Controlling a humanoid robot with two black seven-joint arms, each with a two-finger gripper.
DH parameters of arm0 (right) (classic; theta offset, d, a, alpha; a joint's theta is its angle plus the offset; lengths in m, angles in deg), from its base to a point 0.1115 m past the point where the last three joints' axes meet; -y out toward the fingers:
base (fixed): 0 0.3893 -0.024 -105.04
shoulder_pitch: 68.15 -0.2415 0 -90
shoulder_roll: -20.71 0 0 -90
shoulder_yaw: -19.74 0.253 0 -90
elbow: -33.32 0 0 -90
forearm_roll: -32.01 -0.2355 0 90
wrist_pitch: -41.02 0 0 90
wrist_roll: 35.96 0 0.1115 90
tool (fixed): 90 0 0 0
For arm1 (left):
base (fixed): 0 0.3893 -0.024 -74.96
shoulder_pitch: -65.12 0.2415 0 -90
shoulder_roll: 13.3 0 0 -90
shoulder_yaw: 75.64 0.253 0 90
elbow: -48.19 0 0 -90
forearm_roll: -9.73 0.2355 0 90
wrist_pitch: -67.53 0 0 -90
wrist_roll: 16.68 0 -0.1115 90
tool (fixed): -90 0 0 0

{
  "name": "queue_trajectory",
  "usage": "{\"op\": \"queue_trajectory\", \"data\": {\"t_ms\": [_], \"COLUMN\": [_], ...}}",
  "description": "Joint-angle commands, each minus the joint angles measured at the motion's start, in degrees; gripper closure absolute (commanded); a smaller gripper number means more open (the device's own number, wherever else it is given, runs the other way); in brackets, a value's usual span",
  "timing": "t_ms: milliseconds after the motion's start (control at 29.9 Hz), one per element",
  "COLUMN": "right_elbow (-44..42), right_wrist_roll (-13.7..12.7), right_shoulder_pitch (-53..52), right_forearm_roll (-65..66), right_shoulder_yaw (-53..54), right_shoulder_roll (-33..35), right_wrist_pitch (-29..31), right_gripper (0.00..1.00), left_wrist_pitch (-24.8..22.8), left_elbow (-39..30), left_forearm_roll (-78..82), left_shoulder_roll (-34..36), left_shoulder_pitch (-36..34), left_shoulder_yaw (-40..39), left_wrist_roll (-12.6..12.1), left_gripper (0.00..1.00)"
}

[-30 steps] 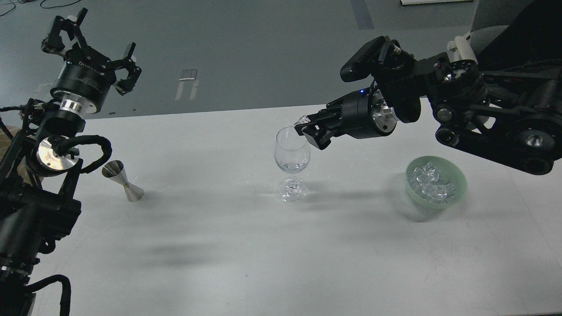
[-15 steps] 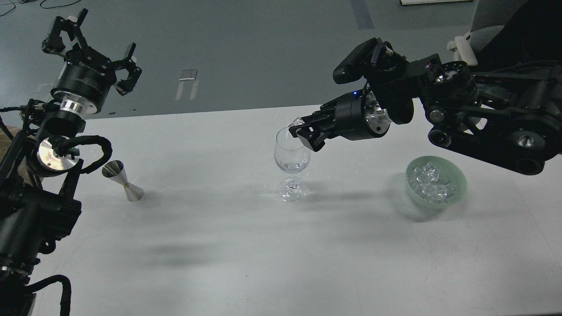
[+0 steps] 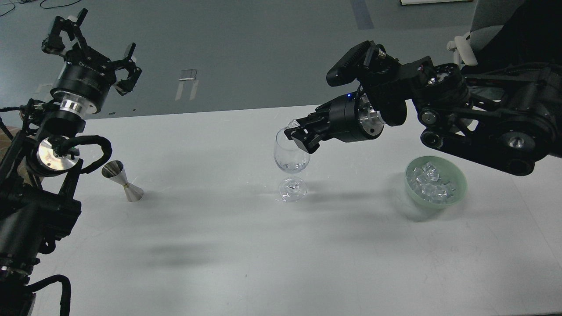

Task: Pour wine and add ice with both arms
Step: 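Open the right gripper to drop ice into the glass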

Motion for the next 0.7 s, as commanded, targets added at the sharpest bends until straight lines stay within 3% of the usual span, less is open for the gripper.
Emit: {"op": "queue_trajectory", "data": {"t_ms": [0,501,602,635,669], "right_elbow": [-0.32,-0.14,-0.14,-0.31,-0.32], "right_wrist_roll": [-0.34,-0.43,-0.43,-0.43,-0.43], "right_shoulder_pitch": [-0.02,-1.07,-2.13,-2.48,-2.48], "right_forearm_roll": [0.01,-0.6,-0.95,-1.04,-1.04], "right_shoulder_yaw": [0.01,0.53,2.29,3.6,3.61], "right_shoulder_roll": [-0.51,-0.6,1.07,1.94,1.95], "right_wrist_pitch": [0.0,0.0,0.0,0.0,0.0], "right_gripper": [0.65,0.55,0.39,0.25,0.25], "left_wrist_pitch": [0.0,-0.09,-0.09,-0.09,-0.09], "left_elbow": [0.0,0.0,0.0,0.0,0.0], "left_forearm_roll": [0.0,0.0,0.0,0.0,0.0], "left_shoulder_roll": [-0.09,0.0,0.0,0.0,0.0], "left_shoulder_pitch": [0.06,0.06,0.06,-0.03,-0.03], "left_shoulder_yaw": [0.0,0.0,0.0,0.0,0.0], "left_wrist_roll": [0.08,0.08,0.0,0.0,0.0], "left_gripper": [0.02,0.02,0.02,0.02,0.02]}}
